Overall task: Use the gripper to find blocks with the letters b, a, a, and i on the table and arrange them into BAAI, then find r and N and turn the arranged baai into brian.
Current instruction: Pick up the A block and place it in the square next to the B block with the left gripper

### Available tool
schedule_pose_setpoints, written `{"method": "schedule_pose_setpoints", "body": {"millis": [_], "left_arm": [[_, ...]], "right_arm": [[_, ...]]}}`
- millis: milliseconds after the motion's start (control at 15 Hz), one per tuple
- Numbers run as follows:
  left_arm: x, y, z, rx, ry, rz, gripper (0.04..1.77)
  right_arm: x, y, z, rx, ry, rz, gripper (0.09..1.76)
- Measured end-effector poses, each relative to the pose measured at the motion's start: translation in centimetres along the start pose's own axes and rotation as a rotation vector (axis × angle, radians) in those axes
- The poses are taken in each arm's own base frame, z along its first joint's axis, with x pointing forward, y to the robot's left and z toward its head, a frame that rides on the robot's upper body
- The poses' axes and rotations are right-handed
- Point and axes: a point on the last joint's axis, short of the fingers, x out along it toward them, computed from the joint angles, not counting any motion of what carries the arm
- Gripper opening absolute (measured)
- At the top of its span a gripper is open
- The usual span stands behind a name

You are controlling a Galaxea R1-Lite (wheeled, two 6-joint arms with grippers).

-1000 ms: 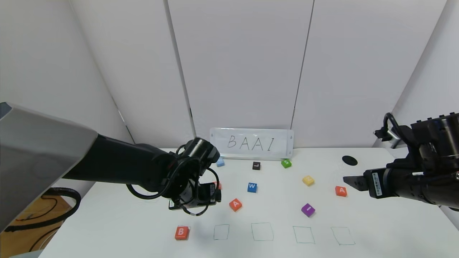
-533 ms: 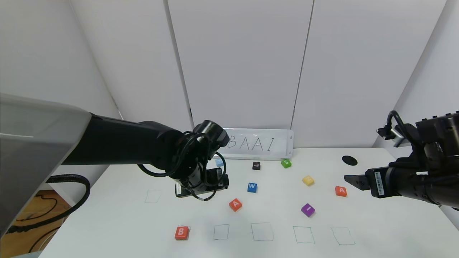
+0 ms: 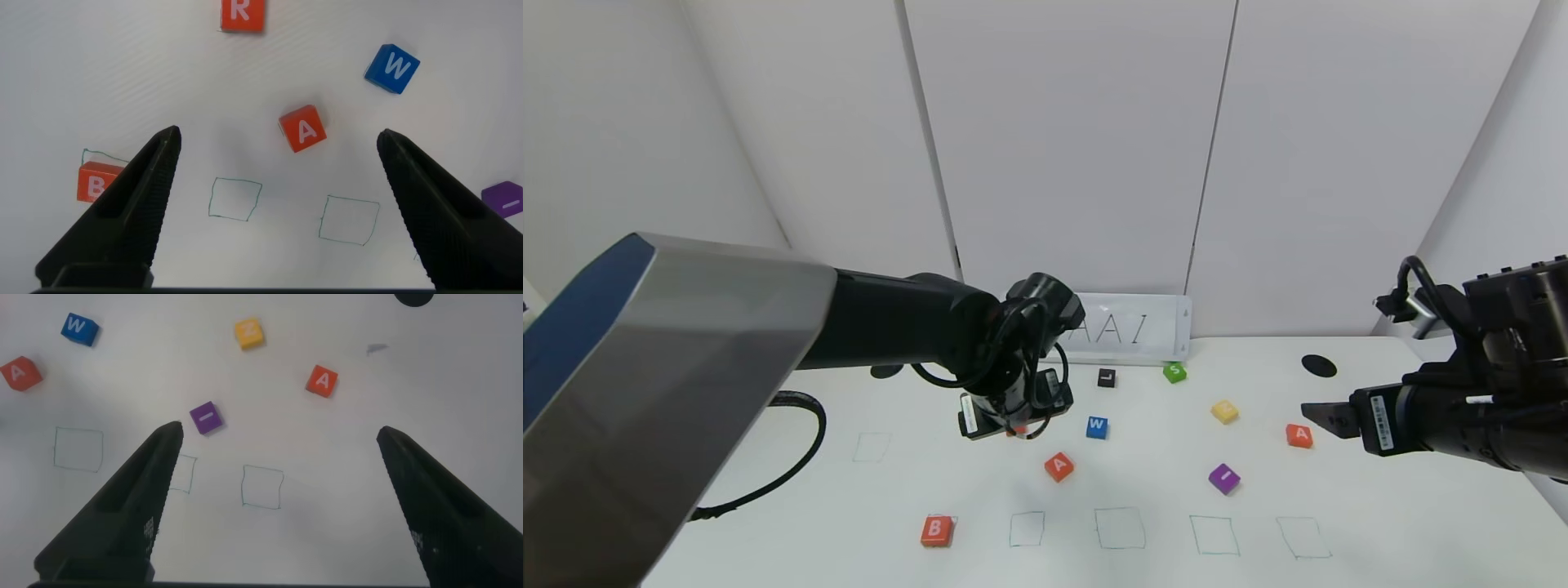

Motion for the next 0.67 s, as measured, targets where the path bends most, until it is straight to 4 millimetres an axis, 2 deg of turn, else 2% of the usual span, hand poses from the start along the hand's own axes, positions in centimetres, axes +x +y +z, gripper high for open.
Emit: {"method": "schedule_pose_setpoints", "body": {"millis": [400,667], "left_arm": [[1.8,-1.6,-0.3,-0.07,0.033,0.026,1.71],[2.6,-2.2,-0.6,-0.174,0.092,0.087,1.71]], "right_arm": [[-0.2,1.4,-0.4,-0.03,-0.037,-0.017,1.71],[-0.3,1.5,-0.5,-0.032,-0.048,-0.017,1.71]]}}
